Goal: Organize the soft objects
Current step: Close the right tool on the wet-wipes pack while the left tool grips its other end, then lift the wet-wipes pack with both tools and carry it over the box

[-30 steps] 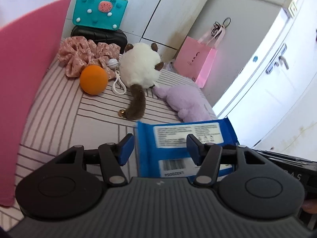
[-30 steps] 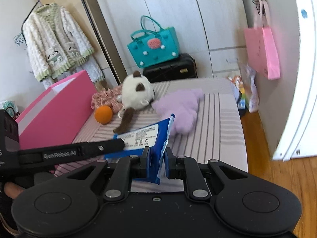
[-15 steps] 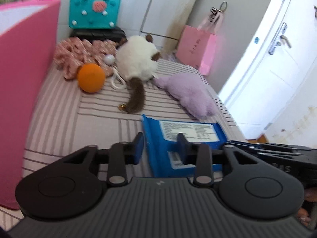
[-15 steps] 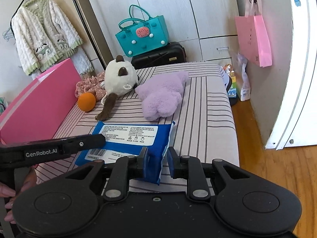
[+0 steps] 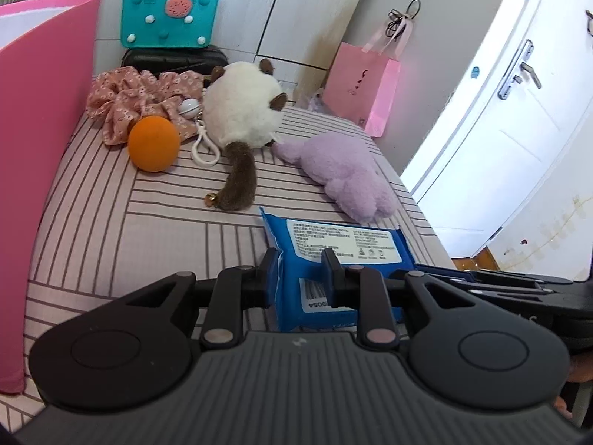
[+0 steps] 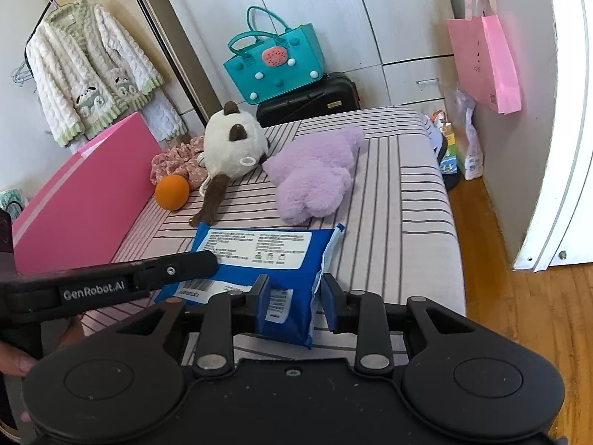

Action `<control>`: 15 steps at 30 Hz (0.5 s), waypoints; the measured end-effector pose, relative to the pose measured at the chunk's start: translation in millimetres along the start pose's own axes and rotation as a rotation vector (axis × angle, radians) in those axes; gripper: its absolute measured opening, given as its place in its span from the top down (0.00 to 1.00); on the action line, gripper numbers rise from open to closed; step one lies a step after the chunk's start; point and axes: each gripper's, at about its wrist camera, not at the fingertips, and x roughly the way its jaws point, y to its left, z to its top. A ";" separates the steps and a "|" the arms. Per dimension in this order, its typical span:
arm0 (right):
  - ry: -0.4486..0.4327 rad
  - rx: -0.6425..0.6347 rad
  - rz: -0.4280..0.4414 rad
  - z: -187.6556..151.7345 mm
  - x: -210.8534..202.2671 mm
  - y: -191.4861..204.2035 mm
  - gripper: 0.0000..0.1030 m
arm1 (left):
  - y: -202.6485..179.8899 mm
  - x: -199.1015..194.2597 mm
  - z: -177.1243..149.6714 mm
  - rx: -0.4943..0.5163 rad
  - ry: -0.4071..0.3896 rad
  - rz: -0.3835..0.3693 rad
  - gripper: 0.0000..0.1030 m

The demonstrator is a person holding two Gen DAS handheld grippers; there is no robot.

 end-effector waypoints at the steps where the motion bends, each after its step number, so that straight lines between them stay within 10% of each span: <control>1: 0.004 0.003 0.004 0.8 0.0 0.7 0.65 | -1.5 -0.6 -0.8 0.005 -0.003 0.001 0.78; 15: 0.029 -0.070 0.004 -1.7 -25.5 33.7 0.57 | -15.9 -40.6 -2.4 0.081 0.040 -0.005 0.78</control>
